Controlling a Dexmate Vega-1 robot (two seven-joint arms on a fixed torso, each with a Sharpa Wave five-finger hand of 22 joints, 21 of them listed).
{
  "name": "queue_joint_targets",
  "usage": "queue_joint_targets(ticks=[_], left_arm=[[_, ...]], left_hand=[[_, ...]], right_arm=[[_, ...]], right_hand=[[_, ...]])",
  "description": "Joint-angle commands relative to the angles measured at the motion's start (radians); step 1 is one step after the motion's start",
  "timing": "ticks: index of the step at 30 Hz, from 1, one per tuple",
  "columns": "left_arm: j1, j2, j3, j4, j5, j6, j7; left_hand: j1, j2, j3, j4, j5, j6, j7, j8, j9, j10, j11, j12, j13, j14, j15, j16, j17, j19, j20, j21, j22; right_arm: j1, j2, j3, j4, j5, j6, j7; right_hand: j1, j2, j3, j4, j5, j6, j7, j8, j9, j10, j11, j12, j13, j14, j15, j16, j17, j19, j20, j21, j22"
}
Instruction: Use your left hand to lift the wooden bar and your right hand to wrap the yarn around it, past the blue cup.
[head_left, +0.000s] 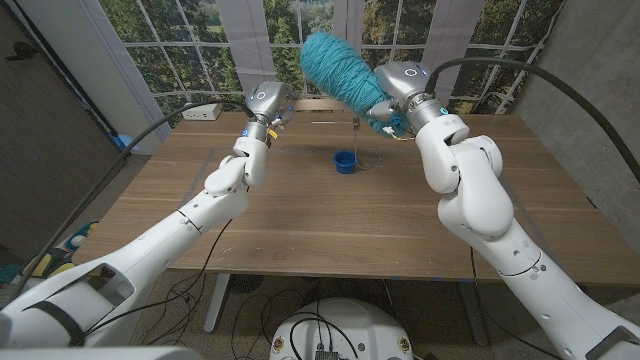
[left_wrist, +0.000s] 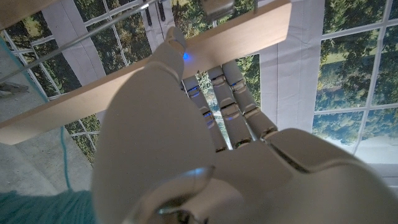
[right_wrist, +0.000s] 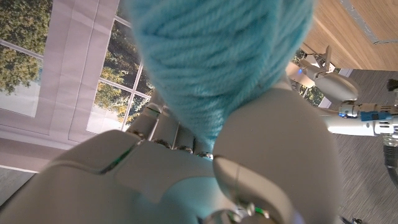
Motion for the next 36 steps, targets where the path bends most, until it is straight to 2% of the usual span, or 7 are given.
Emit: queue_joint_targets(ticks=[1,5,13,19,25,26,36], left_arm=[[-0.052,-0.034,-0.004,0.054,-0.094,-0.022,0.010],[-0.069,-0.035,-0.007,0.064,-0.133,-0.041,-0.004],[-0.120,-0.022,0.012,0.058,-0.162,-0.017,-0.095],[-0.154,-0.018,0.028,0.054,-0.172,-0.011,-0.140],[-0.174,-0.012,0.042,0.042,-0.173,-0.005,-0.174],[-0.176,-0.011,0.045,0.041,-0.169,-0.006,-0.174],[-0.176,-0.016,0.025,0.033,-0.230,-0.011,-0.199]], left_hand=[[0.092,0.096,0.001,0.007,0.002,0.103,0.008,0.004,0.007,0.016,0.001,-0.001,0.108,0.210,-0.238,0.008,0.464,0.006,-0.044,0.011,0.000],[0.093,0.095,0.001,0.006,0.001,0.104,0.012,0.001,0.008,0.018,0.003,-0.004,0.106,0.214,-0.238,0.008,0.469,0.009,-0.044,0.017,-0.003],[0.096,0.093,0.001,0.004,-0.001,0.108,0.013,-0.002,0.008,0.024,0.004,-0.007,0.102,0.217,-0.238,0.007,0.476,0.013,-0.045,0.025,-0.008],[0.098,0.091,0.000,0.002,-0.003,0.112,0.013,-0.004,0.008,0.031,0.005,-0.009,0.100,0.220,-0.238,0.007,0.480,0.014,-0.044,0.031,-0.011],[0.099,0.088,0.000,0.002,-0.005,0.117,0.016,-0.007,0.008,0.037,0.001,-0.013,0.095,0.226,-0.238,0.007,0.486,0.016,-0.045,0.037,-0.014],[0.099,0.088,0.000,0.002,-0.005,0.116,0.016,-0.008,0.008,0.036,0.002,-0.014,0.095,0.227,-0.238,0.007,0.487,0.016,-0.045,0.038,-0.015],[0.101,0.086,-0.001,0.002,-0.007,0.120,0.017,-0.013,0.008,0.040,0.004,-0.017,0.094,0.229,-0.238,0.003,0.494,0.015,-0.045,0.047,-0.019]], right_arm=[[0.002,-0.014,0.015,-0.021,0.035,0.002,0.070],[0.011,-0.016,0.009,-0.013,0.034,0.003,0.087],[0.008,-0.027,-0.003,0.003,0.032,0.006,0.078],[0.006,-0.032,-0.032,0.014,-0.035,0.013,0.073],[0.003,-0.033,-0.075,0.038,-0.185,0.033,0.066],[0.001,-0.033,-0.079,0.042,-0.206,0.039,0.065],[-0.032,-0.046,-0.089,0.074,-0.345,0.088,0.002]], right_hand=[[0.138,0.126,0.010,0.014,0.011,0.329,-0.306,-0.003,-0.001,0.220,-0.232,-0.004,0.053,0.085,-0.203,-0.007,0.005,-0.009,-0.084,0.004,0.003],[0.139,0.124,0.005,0.015,0.016,0.336,-0.314,-0.007,-0.007,0.223,-0.245,-0.013,0.045,0.073,-0.203,-0.018,0.004,-0.017,-0.084,0.004,0.002],[0.144,0.118,-0.002,0.013,0.024,0.348,-0.317,-0.011,-0.016,0.223,-0.245,-0.026,0.034,0.059,-0.204,-0.031,0.004,-0.021,-0.084,0.005,0.001],[0.144,0.118,-0.007,0.015,0.030,0.355,-0.320,-0.016,-0.022,0.225,-0.248,-0.029,0.036,0.055,-0.204,-0.038,0.004,-0.023,-0.085,0.006,0.000],[0.146,0.117,-0.010,0.015,0.035,0.358,-0.321,-0.020,-0.027,0.225,-0.246,-0.034,0.035,0.054,-0.204,-0.042,0.004,-0.025,-0.085,0.006,0.000],[0.146,0.117,-0.012,0.016,0.037,0.360,-0.322,-0.020,-0.028,0.223,-0.257,-0.036,0.038,0.053,-0.204,-0.044,0.004,-0.026,-0.086,0.006,-0.001],[0.152,0.114,-0.021,0.016,0.048,0.363,-0.328,-0.023,-0.027,0.230,-0.255,-0.048,0.030,0.053,-0.205,-0.053,0.006,-0.028,-0.092,0.007,-0.002]])
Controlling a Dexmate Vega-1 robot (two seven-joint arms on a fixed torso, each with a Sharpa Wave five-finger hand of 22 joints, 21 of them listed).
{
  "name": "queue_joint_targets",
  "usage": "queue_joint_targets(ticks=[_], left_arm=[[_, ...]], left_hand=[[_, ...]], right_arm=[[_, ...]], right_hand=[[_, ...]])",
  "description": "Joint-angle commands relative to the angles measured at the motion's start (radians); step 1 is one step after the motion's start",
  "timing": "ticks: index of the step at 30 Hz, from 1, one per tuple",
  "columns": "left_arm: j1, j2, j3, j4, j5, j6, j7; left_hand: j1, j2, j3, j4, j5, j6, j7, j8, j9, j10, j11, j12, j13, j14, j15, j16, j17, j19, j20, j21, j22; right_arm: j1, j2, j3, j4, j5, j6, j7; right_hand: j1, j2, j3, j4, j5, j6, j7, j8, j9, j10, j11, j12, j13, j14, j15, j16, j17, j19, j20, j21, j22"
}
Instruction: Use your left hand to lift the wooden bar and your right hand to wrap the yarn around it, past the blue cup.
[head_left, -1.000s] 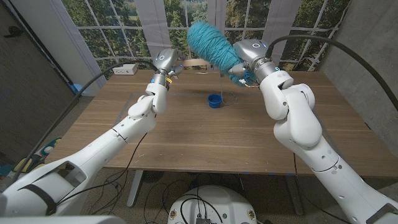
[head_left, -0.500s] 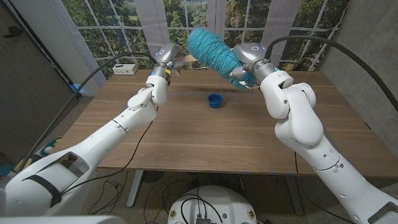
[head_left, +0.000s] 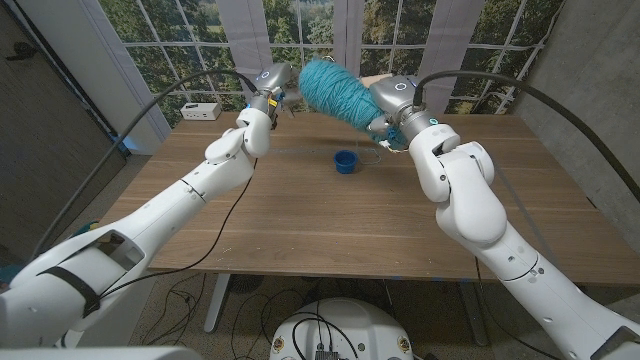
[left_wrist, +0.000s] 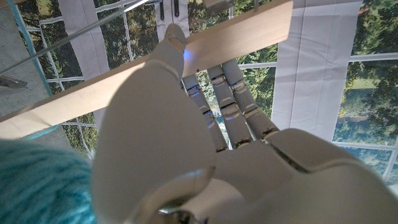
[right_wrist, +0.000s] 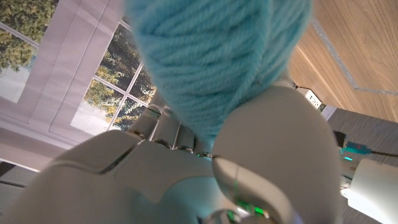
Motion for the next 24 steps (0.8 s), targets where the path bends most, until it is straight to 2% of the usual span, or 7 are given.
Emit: queue_joint_targets(ticks=[1,4,9,10,15,24], left_arm=[[-0.018,-0.002,-0.009,-0.010,-0.057,0.002,-0.046],[-0.024,0.000,-0.007,-0.011,-0.060,0.003,-0.050],[-0.038,0.010,0.004,-0.016,-0.043,0.003,-0.054],[-0.044,0.013,0.009,-0.017,-0.035,0.005,-0.058],[-0.066,0.029,0.026,-0.015,0.004,-0.009,-0.066],[-0.078,0.024,0.020,0.008,-0.017,-0.059,-0.079]], left_hand=[[0.091,0.095,0.002,0.005,0.007,0.090,0.019,0.001,0.004,0.011,0.002,-0.001,0.061,0.218,-0.238,0.000,0.454,0.006,-0.047,0.008,0.001],[0.092,0.094,0.002,0.005,0.007,0.090,0.020,-0.001,0.004,0.011,0.003,-0.003,0.060,0.218,-0.238,-0.001,0.456,0.005,-0.046,0.010,-0.001],[0.093,0.093,0.002,0.005,0.006,0.091,0.020,-0.004,0.004,0.009,0.002,-0.005,0.063,0.219,-0.238,-0.004,0.460,0.004,-0.047,0.015,-0.003],[0.093,0.093,0.002,0.005,0.006,0.091,0.019,-0.005,0.004,0.010,0.002,-0.005,0.063,0.219,-0.238,-0.005,0.461,0.004,-0.047,0.016,-0.003],[0.093,0.093,0.002,0.006,0.006,0.088,0.019,-0.008,0.004,0.010,0.003,-0.006,0.064,0.220,-0.238,-0.006,0.463,0.002,-0.047,0.018,-0.004],[0.092,0.092,0.002,0.007,0.006,0.085,0.017,-0.014,0.005,0.007,-0.001,-0.011,0.066,0.220,-0.238,-0.011,0.468,-0.002,-0.049,0.022,-0.007]], right_arm=[[-0.028,-0.014,-0.029,0.040,-0.186,0.047,-0.062],[-0.030,-0.020,-0.032,0.047,-0.217,0.069,-0.069],[-0.017,-0.022,-0.032,0.057,-0.235,0.113,-0.027],[-0.014,-0.023,-0.031,0.057,-0.230,0.122,-0.019],[0.003,-0.021,-0.032,0.062,-0.222,0.159,0.055],[0.047,0.005,-0.044,0.092,-0.204,0.194,0.169]], right_hand=[[0.135,0.131,-0.005,-0.001,0.009,0.338,-0.302,0.001,0.004,0.227,-0.223,-0.005,0.000,0.060,-0.177,-0.005,0.004,-0.003,-0.088,0.007,0.003],[0.136,0.130,-0.008,0.000,0.012,0.343,-0.305,0.001,0.002,0.228,-0.224,-0.006,0.002,0.060,-0.177,-0.008,0.004,-0.004,-0.090,0.007,0.003],[0.137,0.129,-0.015,0.001,0.019,0.347,-0.309,-0.003,-0.001,0.229,-0.232,-0.011,0.004,0.057,-0.177,-0.013,0.005,-0.005,-0.091,0.007,0.002],[0.138,0.129,-0.016,0.001,0.021,0.347,-0.309,-0.003,0.000,0.231,-0.227,-0.013,0.002,0.058,-0.177,-0.015,0.005,-0.008,-0.091,0.006,0.002],[0.141,0.129,-0.021,0.003,0.026,0.349,-0.310,-0.004,0.000,0.231,-0.229,-0.017,0.005,0.058,-0.178,-0.018,0.006,-0.008,-0.092,0.007,0.002],[0.141,0.131,-0.032,0.008,0.036,0.346,-0.312,-0.007,0.006,0.232,-0.233,-0.024,0.011,0.051,-0.177,-0.029,0.007,-0.014,-0.093,0.005,0.002]])
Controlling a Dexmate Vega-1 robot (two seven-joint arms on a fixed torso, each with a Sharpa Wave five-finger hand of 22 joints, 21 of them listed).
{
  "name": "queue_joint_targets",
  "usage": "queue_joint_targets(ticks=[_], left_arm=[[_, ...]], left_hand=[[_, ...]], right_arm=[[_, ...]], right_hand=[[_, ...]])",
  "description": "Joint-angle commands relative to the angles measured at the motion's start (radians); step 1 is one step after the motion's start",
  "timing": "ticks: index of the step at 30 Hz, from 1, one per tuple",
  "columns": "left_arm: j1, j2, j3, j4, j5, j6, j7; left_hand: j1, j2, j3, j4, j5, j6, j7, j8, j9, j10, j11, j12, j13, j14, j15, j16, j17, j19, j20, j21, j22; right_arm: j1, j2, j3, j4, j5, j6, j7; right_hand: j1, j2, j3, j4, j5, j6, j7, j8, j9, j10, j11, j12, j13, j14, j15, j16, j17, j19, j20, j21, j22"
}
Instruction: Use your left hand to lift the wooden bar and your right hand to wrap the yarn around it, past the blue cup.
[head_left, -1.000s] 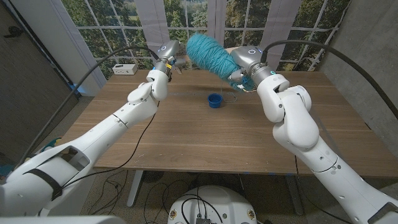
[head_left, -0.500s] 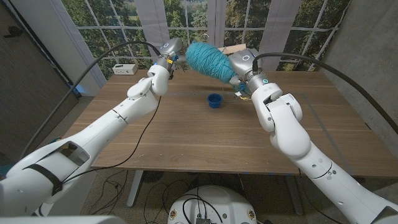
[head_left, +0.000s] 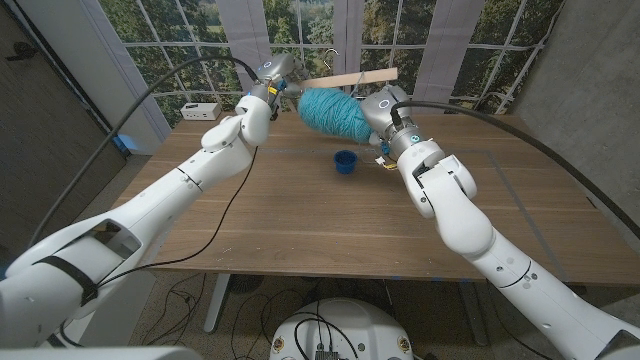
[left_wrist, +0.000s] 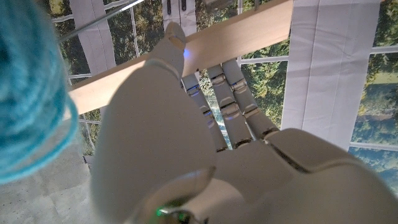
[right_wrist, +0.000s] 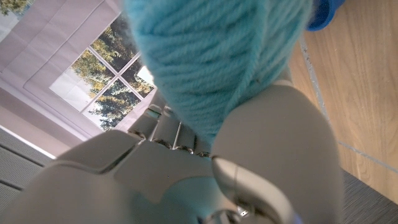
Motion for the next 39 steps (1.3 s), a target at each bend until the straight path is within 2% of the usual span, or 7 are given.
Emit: queue_joint_targets(ticks=[1,9,10,15,22,37,39], left_arm=[[-0.024,0.005,0.007,0.020,0.005,-0.045,-0.018],[-0.029,0.009,-0.011,0.029,-0.053,-0.092,-0.066],[-0.026,0.007,-0.013,0.027,-0.054,-0.088,-0.062],[-0.026,0.016,-0.017,0.026,-0.071,-0.112,-0.081],[-0.016,0.026,-0.026,0.001,-0.054,-0.089,-0.075],[0.016,0.059,-0.087,-0.046,-0.096,-0.096,-0.068],[0.017,0.064,-0.095,-0.052,-0.106,-0.101,-0.073]], left_hand=[[0.086,0.098,0.004,0.007,0.007,0.066,0.018,0.004,0.006,0.004,0.000,-0.006,0.037,0.204,-0.236,-0.001,0.466,-0.002,-0.049,0.011,0.002],[0.086,0.098,0.004,0.008,0.007,0.068,0.017,0.001,0.006,0.004,-0.001,-0.009,0.040,0.203,-0.236,-0.005,0.470,-0.004,-0.050,0.015,0.000],[0.086,0.098,0.004,0.008,0.007,0.069,0.017,0.001,0.006,0.005,-0.001,-0.009,0.039,0.203,-0.236,-0.006,0.471,-0.004,-0.050,0.016,0.000],[0.086,0.098,0.004,0.008,0.007,0.068,0.014,-0.002,0.006,0.006,0.001,-0.011,0.039,0.203,-0.236,-0.007,0.473,-0.006,-0.050,0.017,-0.001],[0.086,0.098,0.004,0.008,0.007,0.069,0.018,-0.005,0.007,0.005,0.000,-0.013,0.042,0.203,-0.236,-0.011,0.476,-0.009,-0.050,0.020,-0.002],[0.086,0.098,0.006,0.008,0.008,0.069,0.015,-0.011,0.008,0.004,-0.001,-0.017,0.046,0.203,-0.236,-0.017,0.483,-0.013,-0.050,0.025,-0.004],[0.086,0.098,0.006,0.009,0.008,0.069,0.017,-0.012,0.008,0.004,0.000,-0.017,0.047,0.204,-0.236,-0.018,0.484,-0.014,-0.050,0.026,-0.004]], right_arm=[[0.044,0.020,-0.014,0.033,0.002,0.056,0.124],[0.095,0.045,-0.031,0.061,0.024,0.072,0.220],[0.104,0.052,-0.033,0.064,0.024,0.073,0.248],[0.154,0.091,-0.040,0.090,0.038,0.076,0.399],[0.198,0.116,-0.049,0.121,0.029,0.060,0.534],[0.236,0.122,-0.025,0.182,0.050,-0.004,0.692],[0.243,0.125,-0.022,0.194,0.064,-0.012,0.714]], right_hand=[[0.132,0.141,-0.006,0.002,0.012,0.331,-0.296,0.004,0.007,0.220,-0.222,-0.002,0.007,0.055,-0.173,-0.006,0.005,-0.008,-0.098,0.005,0.002],[0.136,0.143,-0.013,0.004,0.019,0.330,-0.296,0.002,0.010,0.224,-0.216,-0.011,0.004,0.053,-0.174,-0.012,0.006,-0.011,-0.098,0.005,0.002],[0.136,0.143,-0.014,0.005,0.020,0.330,-0.297,0.001,0.011,0.222,-0.223,-0.012,0.006,0.052,-0.174,-0.014,0.006,-0.009,-0.098,0.005,0.002],[0.139,0.145,-0.019,0.006,0.024,0.330,-0.295,-0.001,0.011,0.223,-0.219,-0.013,0.012,0.053,-0.174,-0.017,0.007,-0.010,-0.097,0.005,0.001],[0.144,0.147,-0.024,0.007,0.028,0.326,-0.293,-0.005,0.012,0.223,-0.213,-0.018,0.015,0.054,-0.174,-0.020,0.009,-0.012,-0.095,0.004,0.001],[0.152,0.150,-0.038,0.012,0.037,0.329,-0.290,-0.009,0.017,0.226,-0.222,-0.026,0.024,0.055,-0.173,-0.028,0.013,-0.010,-0.093,0.003,0.001],[0.153,0.150,-0.040,0.013,0.039,0.329,-0.289,-0.012,0.016,0.227,-0.214,-0.029,0.023,0.056,-0.173,-0.029,0.014,-0.011,-0.093,0.003,0.000]])
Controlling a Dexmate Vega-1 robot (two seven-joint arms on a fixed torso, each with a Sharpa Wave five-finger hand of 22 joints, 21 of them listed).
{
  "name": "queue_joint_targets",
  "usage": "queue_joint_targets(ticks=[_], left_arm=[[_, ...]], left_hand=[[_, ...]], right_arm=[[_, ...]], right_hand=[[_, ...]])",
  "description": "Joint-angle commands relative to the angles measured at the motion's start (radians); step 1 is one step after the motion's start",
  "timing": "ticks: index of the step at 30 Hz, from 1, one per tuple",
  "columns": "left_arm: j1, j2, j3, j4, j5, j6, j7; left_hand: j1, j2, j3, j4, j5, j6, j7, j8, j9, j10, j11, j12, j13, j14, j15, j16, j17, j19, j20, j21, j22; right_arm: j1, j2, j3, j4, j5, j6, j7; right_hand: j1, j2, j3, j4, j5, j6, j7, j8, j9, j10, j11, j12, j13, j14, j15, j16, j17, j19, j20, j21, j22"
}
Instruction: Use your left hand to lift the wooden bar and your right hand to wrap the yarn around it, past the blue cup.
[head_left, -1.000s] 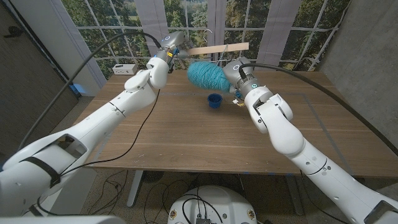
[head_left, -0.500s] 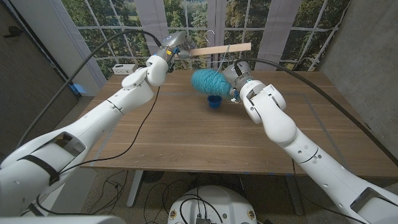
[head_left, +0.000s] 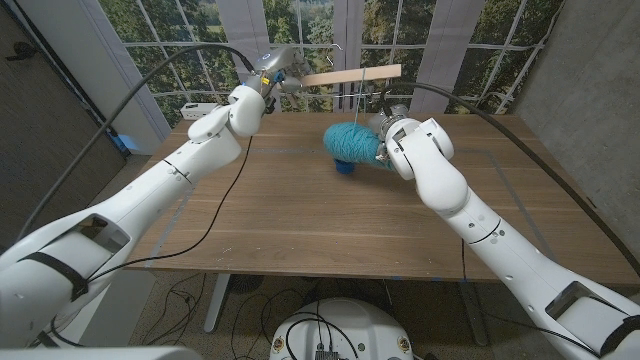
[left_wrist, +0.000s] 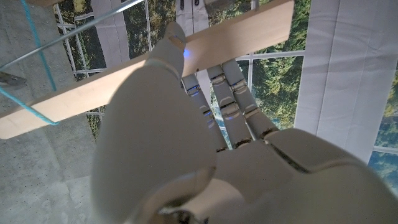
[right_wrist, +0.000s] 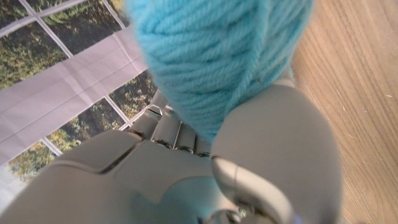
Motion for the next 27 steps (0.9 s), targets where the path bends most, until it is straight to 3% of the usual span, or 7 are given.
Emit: queue_joint_targets(ticks=[1,9,13,16,21,22,27], left_arm=[[0.027,0.018,-0.051,-0.033,-0.043,-0.013,0.015],[0.033,0.038,-0.085,-0.067,-0.088,-0.027,-0.009],[0.042,0.044,-0.094,-0.091,-0.076,-0.017,0.012],[0.045,0.049,-0.104,-0.099,-0.092,-0.024,0.004],[0.060,0.059,-0.122,-0.116,-0.114,-0.034,0.002],[0.062,0.062,-0.125,-0.120,-0.116,-0.034,-0.001],[0.072,0.075,-0.130,-0.136,-0.121,-0.028,-0.010]], left_hand=[[0.086,0.098,0.006,0.009,0.003,0.064,0.015,-0.004,0.007,0.005,-0.001,-0.002,0.009,0.199,-0.238,-0.003,0.456,-0.005,-0.051,0.010,0.001],[0.086,0.098,0.006,0.009,0.004,0.064,0.014,-0.007,0.008,0.004,0.002,-0.005,0.011,0.198,-0.238,-0.007,0.460,-0.007,-0.051,0.012,0.000],[0.086,0.098,0.007,0.009,0.004,0.065,0.013,-0.009,0.008,0.006,0.001,-0.005,0.013,0.198,-0.238,-0.009,0.462,-0.009,-0.051,0.013,0.000],[0.087,0.098,0.007,0.009,0.004,0.066,0.012,-0.010,0.008,0.006,0.001,-0.006,0.013,0.198,-0.238,-0.010,0.463,-0.010,-0.051,0.014,0.000],[0.086,0.099,0.008,0.009,0.005,0.066,0.013,-0.011,0.009,0.004,0.002,-0.008,0.015,0.198,-0.237,-0.012,0.465,-0.011,-0.051,0.015,-0.001],[0.086,0.099,0.008,0.009,0.005,0.066,0.013,-0.012,0.009,0.004,0.002,-0.008,0.015,0.198,-0.237,-0.012,0.465,-0.012,-0.051,0.015,-0.001],[0.086,0.099,0.008,0.009,0.005,0.066,0.012,-0.013,0.009,0.003,0.001,-0.010,0.015,0.198,-0.237,-0.014,0.467,-0.014,-0.051,0.016,-0.001]], right_arm=[[0.044,0.015,0.015,0.059,0.033,-0.045,0.142],[0.072,0.016,0.026,0.097,0.078,-0.086,0.204],[0.049,0.061,0.075,0.115,0.061,-0.047,0.204],[0.001,0.169,0.175,0.131,0.014,0.055,0.204],[-0.070,0.501,0.435,0.162,-0.123,0.346,0.204],[-0.072,0.542,0.469,0.164,-0.134,0.381,0.204],[-0.059,0.576,0.524,0.178,-0.144,0.386,0.204]], right_hand=[[0.151,0.152,-0.005,0.002,0.010,0.316,-0.277,0.001,0.003,0.212,-0.206,-0.003,0.001,0.047,-0.157,-0.004,0.004,-0.002,-0.091,0.003,0.000],[0.154,0.155,-0.011,0.005,0.014,0.315,-0.275,-0.002,0.006,0.213,-0.208,-0.006,0.006,0.049,-0.157,-0.006,0.006,-0.003,-0.090,0.001,0.000],[0.154,0.155,-0.014,0.007,0.015,0.313,-0.274,-0.003,0.009,0.215,-0.201,-0.008,0.007,0.050,-0.156,-0.007,0.006,-0.002,-0.088,0.001,0.000],[0.155,0.157,-0.017,0.009,0.017,0.313,-0.271,-0.004,0.009,0.215,-0.204,-0.008,0.011,0.051,-0.157,-0.008,0.007,-0.003,-0.087,0.001,0.000],[0.158,0.160,-0.020,0.011,0.019,0.310,-0.271,-0.006,0.014,0.217,-0.195,-0.011,0.011,0.054,-0.157,-0.009,0.009,-0.003,-0.085,0.000,0.000],[0.159,0.160,-0.020,0.011,0.019,0.310,-0.271,-0.006,0.014,0.216,-0.196,-0.011,0.012,0.054,-0.158,-0.008,0.009,-0.002,-0.084,0.000,0.000],[0.162,0.167,-0.022,0.014,0.020,0.309,-0.257,-0.006,0.019,0.222,-0.183,-0.007,0.021,0.071,-0.156,0.000,0.015,-0.001,-0.080,0.001,0.000]])
